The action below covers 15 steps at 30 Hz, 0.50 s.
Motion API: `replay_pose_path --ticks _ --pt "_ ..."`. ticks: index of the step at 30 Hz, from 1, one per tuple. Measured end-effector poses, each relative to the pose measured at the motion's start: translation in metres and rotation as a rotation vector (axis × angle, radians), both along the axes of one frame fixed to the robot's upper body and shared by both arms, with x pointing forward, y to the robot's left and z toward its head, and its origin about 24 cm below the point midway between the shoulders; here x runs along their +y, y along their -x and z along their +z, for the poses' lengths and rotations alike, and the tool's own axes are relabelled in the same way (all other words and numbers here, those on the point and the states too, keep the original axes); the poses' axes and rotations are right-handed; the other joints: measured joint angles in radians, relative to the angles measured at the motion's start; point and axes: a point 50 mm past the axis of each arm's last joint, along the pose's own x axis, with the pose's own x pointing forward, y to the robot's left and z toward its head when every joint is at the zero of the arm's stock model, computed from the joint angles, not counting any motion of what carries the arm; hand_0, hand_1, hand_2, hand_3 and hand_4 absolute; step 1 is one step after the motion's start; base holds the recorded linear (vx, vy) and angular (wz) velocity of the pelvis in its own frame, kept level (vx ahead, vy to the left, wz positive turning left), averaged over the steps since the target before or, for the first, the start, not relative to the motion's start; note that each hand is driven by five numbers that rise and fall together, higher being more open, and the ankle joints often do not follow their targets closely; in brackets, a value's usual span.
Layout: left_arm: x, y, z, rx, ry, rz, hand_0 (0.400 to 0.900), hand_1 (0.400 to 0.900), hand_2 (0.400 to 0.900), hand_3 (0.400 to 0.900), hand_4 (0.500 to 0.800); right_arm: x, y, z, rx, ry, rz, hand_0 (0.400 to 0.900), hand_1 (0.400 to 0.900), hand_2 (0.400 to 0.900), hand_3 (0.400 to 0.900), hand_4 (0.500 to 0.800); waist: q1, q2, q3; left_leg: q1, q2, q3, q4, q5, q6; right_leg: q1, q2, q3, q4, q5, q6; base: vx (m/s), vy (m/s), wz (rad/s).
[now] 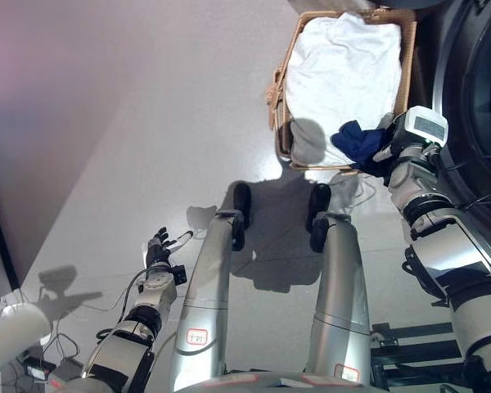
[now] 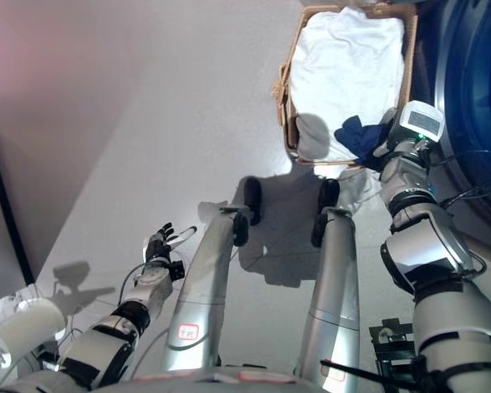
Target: Put the clothes in the basket into the washing machine.
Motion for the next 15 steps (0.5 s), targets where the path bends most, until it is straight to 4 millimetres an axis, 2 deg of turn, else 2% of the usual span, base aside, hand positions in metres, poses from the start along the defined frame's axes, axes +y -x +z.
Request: replay_pose_path --ticks 2,5,7,10,15 --pt "0.002 0.001 0.0 0.002 -0.003 0.018 0.9 0.9 0.9 0.9 0.8 0.009 -0.004 0.012 -0.073 -0.017 0.041 0.4 0.4 0.4 0.4 0.5 -0.016 -0.006 0.001 0.005 0.004 0.002 -0.001 -0.007 0.004 0.01 0.009 0.002 -0.02 0.017 -0.002 0.02 0.026 -0.24" --pt "0.004 0.003 -0.002 0.007 0.009 0.044 0.9 0.9 0.9 0.9 0.8 0.033 -0.007 0.035 -0.243 -0.066 0.161 0.4 0.4 0.4 0.4 0.5 -0.041 -0.03 0.008 0.043 0.02 0.028 -0.019 -0.018 0.018 0.043 0.03 0.025 -0.058 0.028 0.009 0.02 0.021 -0.2" --pt "0.008 0.004 -0.001 0.0 0.018 0.071 0.9 0.9 0.9 0.9 0.8 0.042 -0.002 0.043 -0.346 -0.15 0.223 0.4 0.4 0.4 0.4 0.5 -0.056 -0.035 0.006 0.076 0.023 0.034 -0.042 -0.02 0.021 0.077 0.032 0.026 -0.089 0.033 0.016 0.02 0.011 -0.11" --pt "0.012 0.005 -0.001 0.0 0.031 0.105 0.9 0.9 0.9 0.9 0.8 0.044 0.004 0.042 -0.435 -0.287 0.258 0.4 0.4 0.4 0.4 0.5 -0.069 -0.046 0.003 0.124 0.028 0.047 -0.071 -0.022 0.025 0.122 0.033 0.028 -0.12 0.033 0.016 0.02 0.0 -0.11" --pt "0.014 0.009 -0.005 0.027 0.044 0.127 0.9 0.9 0.9 0.9 0.8 0.036 0.016 0.026 -0.492 -0.486 0.247 0.4 0.4 0.4 0.4 0.5 -0.072 -0.05 0.004 0.157 0.03 0.057 -0.09 -0.027 0.027 0.148 0.035 0.035 -0.138 0.033 0.016 0.03 -0.009 -0.06"
